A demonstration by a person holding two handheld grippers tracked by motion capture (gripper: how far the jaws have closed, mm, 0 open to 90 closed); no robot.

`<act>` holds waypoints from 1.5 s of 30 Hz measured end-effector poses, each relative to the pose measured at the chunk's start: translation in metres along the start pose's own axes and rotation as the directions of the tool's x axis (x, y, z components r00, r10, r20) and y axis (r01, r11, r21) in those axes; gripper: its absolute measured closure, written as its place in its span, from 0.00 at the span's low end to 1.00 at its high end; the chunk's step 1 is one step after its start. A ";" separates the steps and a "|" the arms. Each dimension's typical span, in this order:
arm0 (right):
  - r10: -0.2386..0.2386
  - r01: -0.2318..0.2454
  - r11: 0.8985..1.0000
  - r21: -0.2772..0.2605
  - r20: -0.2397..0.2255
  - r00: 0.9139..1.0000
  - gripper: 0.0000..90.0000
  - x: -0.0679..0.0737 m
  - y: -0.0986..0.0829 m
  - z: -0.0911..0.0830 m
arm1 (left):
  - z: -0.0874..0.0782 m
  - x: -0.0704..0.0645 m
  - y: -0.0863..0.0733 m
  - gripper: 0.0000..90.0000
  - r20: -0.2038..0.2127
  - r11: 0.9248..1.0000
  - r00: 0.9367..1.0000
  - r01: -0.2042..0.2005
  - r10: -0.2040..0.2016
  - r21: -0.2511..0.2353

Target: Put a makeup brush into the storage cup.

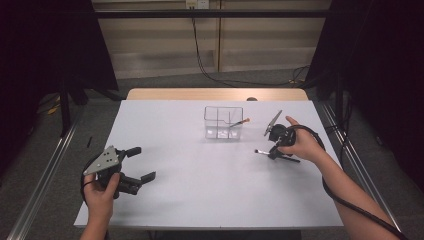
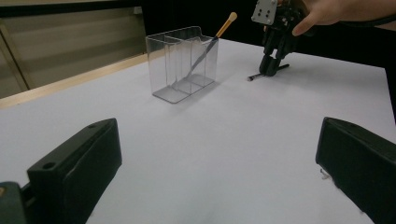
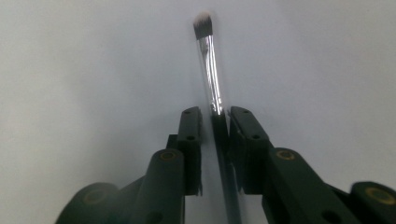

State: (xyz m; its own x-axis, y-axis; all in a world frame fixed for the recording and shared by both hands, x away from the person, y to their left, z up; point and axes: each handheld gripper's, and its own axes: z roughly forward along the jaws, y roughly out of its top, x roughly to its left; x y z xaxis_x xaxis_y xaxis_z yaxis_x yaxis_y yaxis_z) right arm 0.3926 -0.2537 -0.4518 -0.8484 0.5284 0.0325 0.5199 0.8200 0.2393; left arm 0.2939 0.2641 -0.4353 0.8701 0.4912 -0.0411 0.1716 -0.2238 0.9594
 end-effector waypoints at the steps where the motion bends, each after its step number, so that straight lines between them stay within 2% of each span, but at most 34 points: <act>1: 0.005 -0.005 1.000 0.007 -0.002 1.000 0.87 0.000 0.001 0.000 | 0.000 0.000 0.000 0.00 0.000 1.000 1.000 0.004 -0.004 -0.002; 7: 0.022 -0.022 0.999 0.038 -0.001 1.000 0.93 0.003 0.006 0.001 | 0.000 0.000 0.000 0.00 -0.008 1.000 1.000 -0.002 0.002 -0.004; 14: 0.053 -0.053 0.998 0.017 -0.004 0.999 0.93 0.002 0.003 0.001 | -0.001 -0.001 0.001 0.00 -0.005 1.000 1.000 -0.004 0.004 0.000; 17: 0.061 -0.061 0.998 0.017 0.009 0.998 0.92 0.003 0.002 0.001 | 0.000 -0.001 0.001 0.00 -0.004 1.000 1.000 -0.006 0.006 0.000; 21: 0.096 -0.096 0.995 -0.025 -0.006 0.995 0.92 0.002 -0.004 0.001 | 0.000 -0.001 0.001 0.00 -0.004 1.000 1.000 -0.004 0.004 -0.002; 26: 0.117 -0.118 0.991 -0.069 -0.013 0.993 0.93 0.002 -0.010 0.001 | 0.000 0.000 0.001 0.00 -0.007 1.000 1.000 -0.008 0.008 0.000; 30: 0.129 -0.129 0.989 -0.069 -0.006 0.992 0.94 0.003 -0.010 0.001 | -0.001 -0.001 0.002 0.00 -0.005 1.000 1.000 -0.004 0.004 -0.002; 35: 0.119 -0.119 0.992 -0.049 0.003 0.993 0.94 0.003 -0.006 0.000 | -0.002 0.000 0.001 0.00 -0.009 1.000 1.000 -0.004 0.004 -0.002; 37: 0.120 -0.120 0.990 -0.072 -0.006 0.993 0.94 0.003 -0.005 -0.001 | -0.002 0.000 0.001 0.00 -0.013 1.000 1.000 0.001 -0.001 -0.003; 41: 0.137 -0.137 0.980 -0.143 -0.014 0.991 0.94 0.003 -0.004 -0.005 | -0.003 0.000 0.001 0.00 -0.011 1.000 1.000 -0.002 0.002 -0.004; 45: 0.162 -0.165 0.961 -0.220 -0.035 0.986 0.94 0.002 -0.005 -0.011 | -0.003 0.000 0.001 0.00 -0.012 1.000 1.000 -0.005 0.005 -0.006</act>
State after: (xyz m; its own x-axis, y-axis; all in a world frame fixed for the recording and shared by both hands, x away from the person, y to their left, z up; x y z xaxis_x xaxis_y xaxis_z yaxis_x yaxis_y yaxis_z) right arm 0.3876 -0.2589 -0.4425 -0.7561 0.6459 0.1050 0.6182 0.6524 0.4384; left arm 0.2929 0.2665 -0.4332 0.8654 0.4999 -0.0334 0.1649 -0.2211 0.9612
